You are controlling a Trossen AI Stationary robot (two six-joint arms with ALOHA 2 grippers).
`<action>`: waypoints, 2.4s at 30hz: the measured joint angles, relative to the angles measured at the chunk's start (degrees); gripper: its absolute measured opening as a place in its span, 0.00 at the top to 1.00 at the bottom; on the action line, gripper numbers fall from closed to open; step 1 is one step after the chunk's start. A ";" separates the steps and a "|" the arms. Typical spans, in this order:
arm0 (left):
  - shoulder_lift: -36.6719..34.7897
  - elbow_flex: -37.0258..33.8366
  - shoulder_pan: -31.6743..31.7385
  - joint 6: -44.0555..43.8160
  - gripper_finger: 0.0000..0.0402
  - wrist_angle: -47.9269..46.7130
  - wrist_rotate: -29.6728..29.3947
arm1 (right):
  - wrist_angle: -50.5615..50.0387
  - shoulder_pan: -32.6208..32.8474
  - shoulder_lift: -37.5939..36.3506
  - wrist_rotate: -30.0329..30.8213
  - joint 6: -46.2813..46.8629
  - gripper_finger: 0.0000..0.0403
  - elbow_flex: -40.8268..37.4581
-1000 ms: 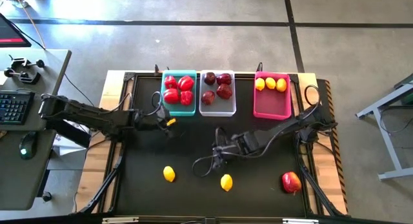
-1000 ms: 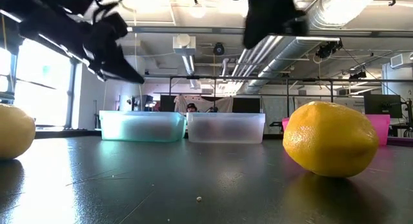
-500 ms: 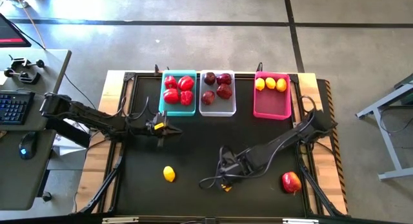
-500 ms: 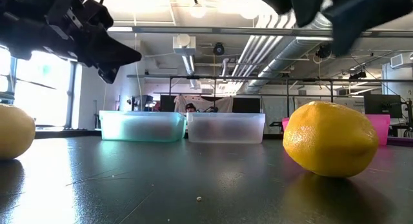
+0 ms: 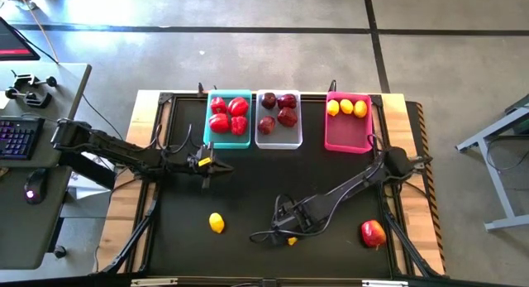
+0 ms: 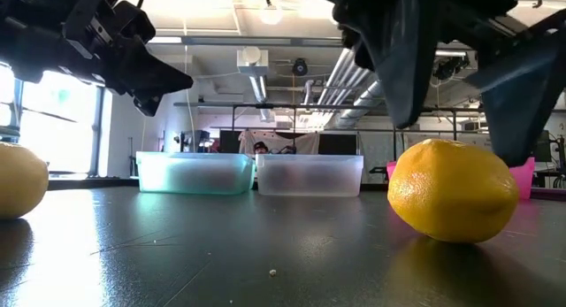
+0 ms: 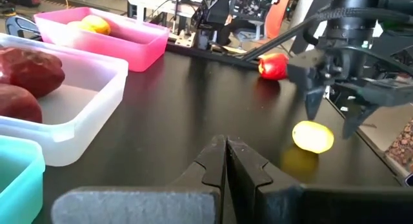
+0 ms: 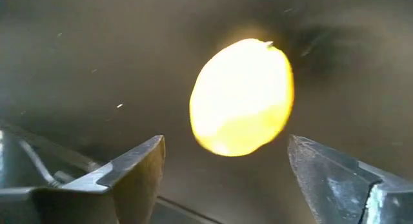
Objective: Sort produce into baskets
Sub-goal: Put the lemon into the pink bin
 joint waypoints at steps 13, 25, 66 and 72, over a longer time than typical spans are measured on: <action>0.00 0.00 0.00 0.02 1.00 0.12 -0.51 | -1.13 -0.26 3.85 -0.32 -0.26 0.32 0.00; 0.00 0.00 0.00 0.04 1.00 0.14 -0.61 | -5.55 -1.77 3.79 3.34 -12.86 0.63 3.74; -0.02 0.02 0.14 -0.44 1.00 -1.90 -0.95 | -7.31 -70.61 -24.06 17.10 -74.74 0.61 -30.12; -0.02 0.02 0.17 -0.46 1.00 -1.93 -1.05 | -6.21 -71.54 -24.03 18.87 -74.67 0.47 -31.17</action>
